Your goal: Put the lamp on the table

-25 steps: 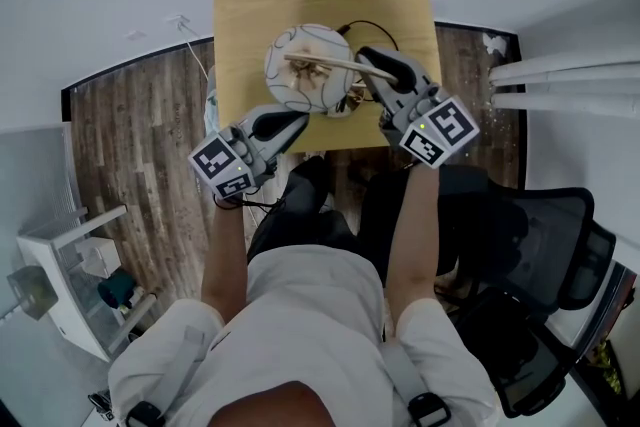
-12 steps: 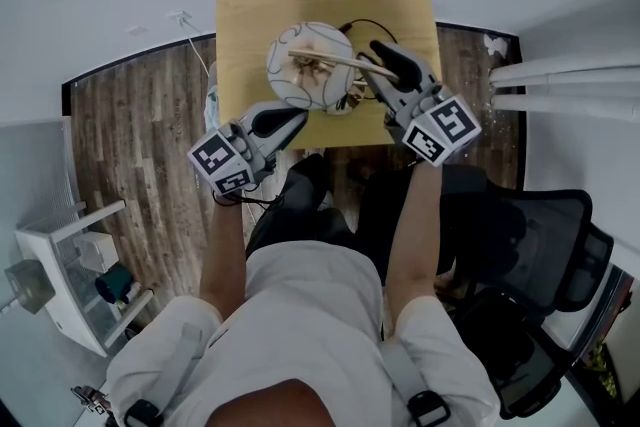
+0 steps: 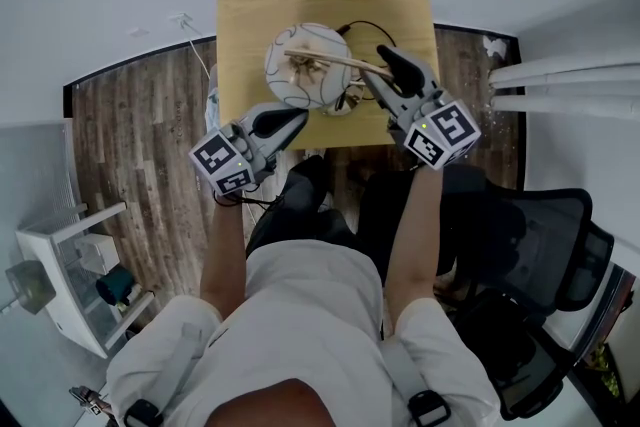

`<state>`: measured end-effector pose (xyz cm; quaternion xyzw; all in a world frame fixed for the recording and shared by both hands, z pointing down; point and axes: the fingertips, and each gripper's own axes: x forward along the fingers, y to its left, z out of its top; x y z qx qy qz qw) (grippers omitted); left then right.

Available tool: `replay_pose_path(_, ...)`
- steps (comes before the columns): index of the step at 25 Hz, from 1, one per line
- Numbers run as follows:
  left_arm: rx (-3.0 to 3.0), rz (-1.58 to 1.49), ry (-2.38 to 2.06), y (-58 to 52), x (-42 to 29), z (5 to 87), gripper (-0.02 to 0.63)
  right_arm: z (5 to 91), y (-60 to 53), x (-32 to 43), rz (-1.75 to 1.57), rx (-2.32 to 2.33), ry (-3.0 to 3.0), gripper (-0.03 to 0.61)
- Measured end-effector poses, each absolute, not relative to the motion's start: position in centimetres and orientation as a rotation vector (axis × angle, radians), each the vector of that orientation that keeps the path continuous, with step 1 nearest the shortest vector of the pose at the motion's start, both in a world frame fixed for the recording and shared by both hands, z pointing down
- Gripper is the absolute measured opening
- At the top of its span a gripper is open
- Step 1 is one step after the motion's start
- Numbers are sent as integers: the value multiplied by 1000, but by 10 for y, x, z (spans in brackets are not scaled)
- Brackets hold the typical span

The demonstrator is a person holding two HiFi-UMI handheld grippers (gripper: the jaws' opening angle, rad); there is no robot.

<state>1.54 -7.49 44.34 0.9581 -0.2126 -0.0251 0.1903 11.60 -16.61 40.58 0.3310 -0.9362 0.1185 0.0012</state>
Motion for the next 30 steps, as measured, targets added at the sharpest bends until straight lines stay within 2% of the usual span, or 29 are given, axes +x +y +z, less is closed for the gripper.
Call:
replay_pose_path(16, 2721, -61, -597, -61, 14, 432, -2, 399, -128, 143, 359, 1118, -2929, 170)
replay_pose_path(22, 2732, -67, -596, -60, 12, 427, -1, 394, -117, 151, 340, 1163, -2915, 106)
replay_pose_path(24, 2738, -72, -593, -58, 12, 423, -2, 391, -112, 156, 325, 1206, -2904, 35)
replay_pose_path(26, 2745, -76, -593, -57, 11, 418, -1, 384, -106, 161, 317, 1247, -2900, 2)
replay_pose_path(30, 2766, -74, -620, -52, 7, 405, 0, 367, -89, 158, 279, 1248, -2907, 0)
